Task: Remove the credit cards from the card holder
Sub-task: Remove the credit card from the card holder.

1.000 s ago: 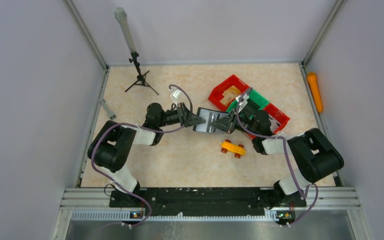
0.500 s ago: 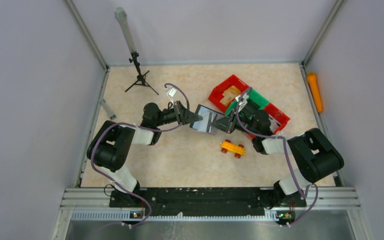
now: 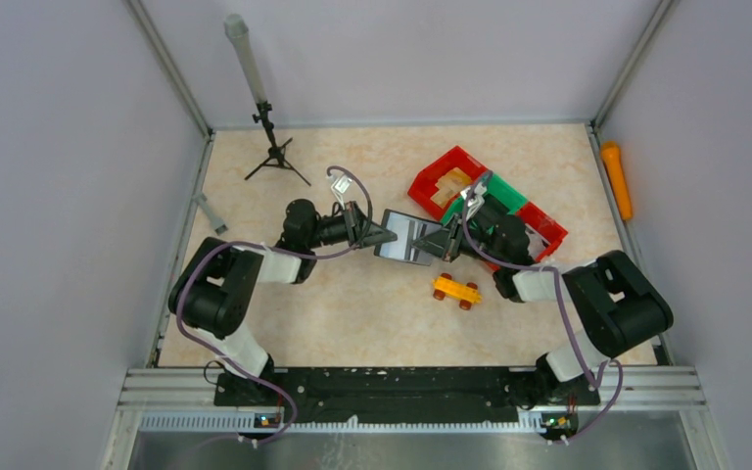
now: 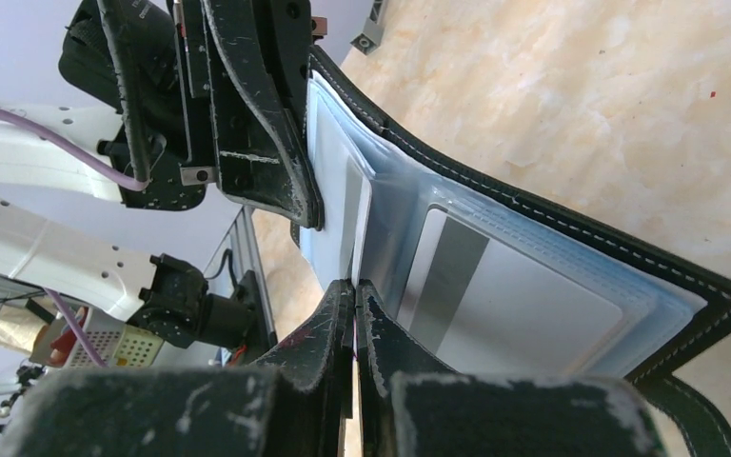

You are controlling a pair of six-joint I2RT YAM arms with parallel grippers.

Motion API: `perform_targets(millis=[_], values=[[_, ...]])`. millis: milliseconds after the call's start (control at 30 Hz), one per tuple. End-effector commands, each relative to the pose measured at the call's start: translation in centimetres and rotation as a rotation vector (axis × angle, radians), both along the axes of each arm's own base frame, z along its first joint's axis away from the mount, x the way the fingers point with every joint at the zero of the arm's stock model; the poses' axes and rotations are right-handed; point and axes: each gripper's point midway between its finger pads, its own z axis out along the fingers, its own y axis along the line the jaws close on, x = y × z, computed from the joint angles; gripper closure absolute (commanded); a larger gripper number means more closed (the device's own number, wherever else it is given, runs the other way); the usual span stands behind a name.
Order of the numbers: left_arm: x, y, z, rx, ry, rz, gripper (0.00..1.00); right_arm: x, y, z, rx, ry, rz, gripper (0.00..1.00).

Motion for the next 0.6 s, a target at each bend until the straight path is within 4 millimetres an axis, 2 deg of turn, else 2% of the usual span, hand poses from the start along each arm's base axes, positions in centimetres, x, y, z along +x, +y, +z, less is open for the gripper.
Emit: perform_targets(millis=[0, 100, 467, 500, 567], values=[[0.14, -0.21, 2.65, -0.032, -0.095, -0.007, 1.00, 1.40, 0.08, 1.80, 0.026, -0.076, -0.026, 1.00], [-0.25, -0.18, 3.26, -0.066, -0.102, -0.025, 1.00, 1.56, -0.12, 1.58, 0.025, -0.067, -0.037, 1.00], [0.24, 0.49, 3.20, -0.072, -0.094, -0.006, 1.00, 2.11, -0.79, 1.07, 0.020, -0.042, -0.069, 1.00], [0.26, 0.49, 3.20, -0.072, -0.093, -0.005, 1.00, 2.07, -0.74, 1.13, 0.023, -0.043, -0.065, 0.98], [0.16, 0.45, 3.23, -0.078, -0.092, -0.010, 1.00, 1.82, -0.60, 1.38, 0.039, -0.049, -0.047, 0.88]])
